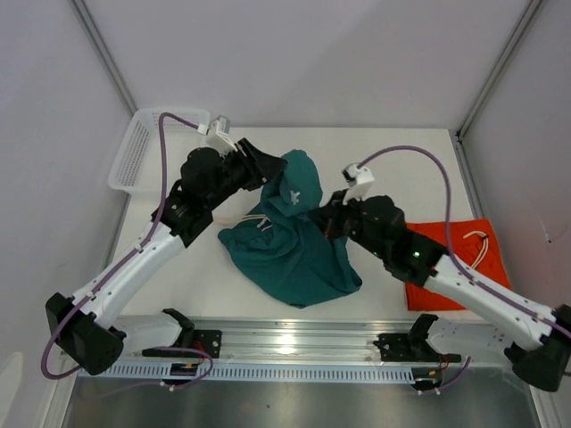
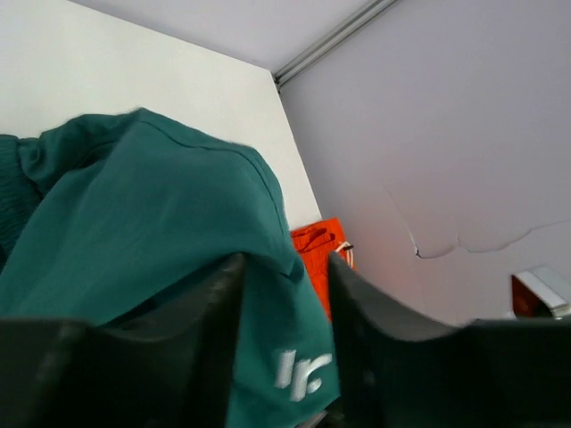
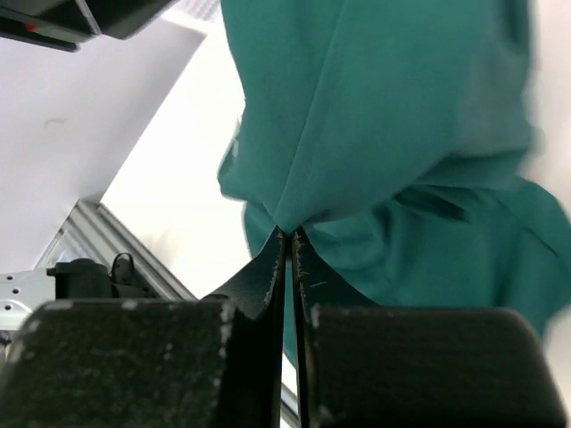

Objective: Fold and stack the shorts
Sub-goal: Move the shorts to the center of the board

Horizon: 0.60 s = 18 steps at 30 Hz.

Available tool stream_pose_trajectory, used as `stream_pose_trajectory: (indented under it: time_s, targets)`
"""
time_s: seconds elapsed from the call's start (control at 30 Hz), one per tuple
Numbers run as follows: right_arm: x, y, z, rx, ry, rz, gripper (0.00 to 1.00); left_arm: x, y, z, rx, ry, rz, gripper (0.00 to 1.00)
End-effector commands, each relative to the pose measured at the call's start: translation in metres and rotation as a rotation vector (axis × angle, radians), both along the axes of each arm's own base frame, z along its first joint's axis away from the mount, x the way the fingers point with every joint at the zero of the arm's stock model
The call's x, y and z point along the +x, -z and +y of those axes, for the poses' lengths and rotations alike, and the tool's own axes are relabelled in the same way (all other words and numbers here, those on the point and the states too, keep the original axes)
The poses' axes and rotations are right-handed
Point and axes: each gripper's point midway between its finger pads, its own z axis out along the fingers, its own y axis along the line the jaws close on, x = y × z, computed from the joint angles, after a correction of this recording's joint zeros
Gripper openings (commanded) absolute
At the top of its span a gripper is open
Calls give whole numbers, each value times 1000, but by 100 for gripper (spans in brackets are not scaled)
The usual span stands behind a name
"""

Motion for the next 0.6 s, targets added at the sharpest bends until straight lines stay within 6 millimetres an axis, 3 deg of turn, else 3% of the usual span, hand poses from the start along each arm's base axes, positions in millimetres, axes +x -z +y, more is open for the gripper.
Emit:
stream_pose_trajectory:
  time_s: [0.0, 0.03, 0.07, 0.1, 0.17, 0.2, 0.23, 0.27, 0.33, 0.4, 0.43, 0.47, 0.5, 0.53, 0.57]
  targets:
    - [-13, 6, -58, -3, 127, 44, 0, 2, 0, -6, 23, 26, -38, 48]
    - [-20, 20, -69, -38, 142, 84, 0, 3, 2, -5, 37, 26, -39, 60]
    - [-26, 34, -76, -42, 155, 129, 0, 8, 11, -2, 70, 17, -13, 77]
    - [-36, 35, -81, -25, 143, 147, 0, 15, 12, 6, 100, -20, -12, 99]
    - [-54, 66, -86, -63, 127, 254, 0, 32, 19, 25, 135, -63, 22, 99]
    - [-61, 75, -87, -76, 126, 292, 0, 36, 31, 21, 142, -4, 51, 99]
    - [-71, 91, -94, -121, 132, 349, 0, 49, 37, 36, 138, -23, 69, 99]
    - [-80, 100, -95, -148, 124, 382, 0, 56, 38, 39, 138, -20, 69, 99]
    - [-94, 119, -109, -214, 173, 463, 0, 79, 63, 55, 215, -61, 107, 99]
    - [-105, 124, -112, -252, 183, 503, 0, 97, 74, 67, 297, -93, 115, 99]
    - [-112, 134, -119, -308, 184, 533, 0, 112, 94, 72, 329, -108, 155, 99]
    - [-117, 139, -120, -339, 178, 549, 0, 118, 104, 72, 344, -104, 176, 99]
    - [-126, 143, -118, -367, 150, 558, 0, 129, 102, 70, 349, -93, 163, 99]
    - [-133, 152, -119, -418, 139, 578, 0, 139, 128, 65, 365, -71, 212, 99]
    - [-138, 157, -120, -450, 131, 586, 0, 143, 139, 60, 366, -47, 235, 99]
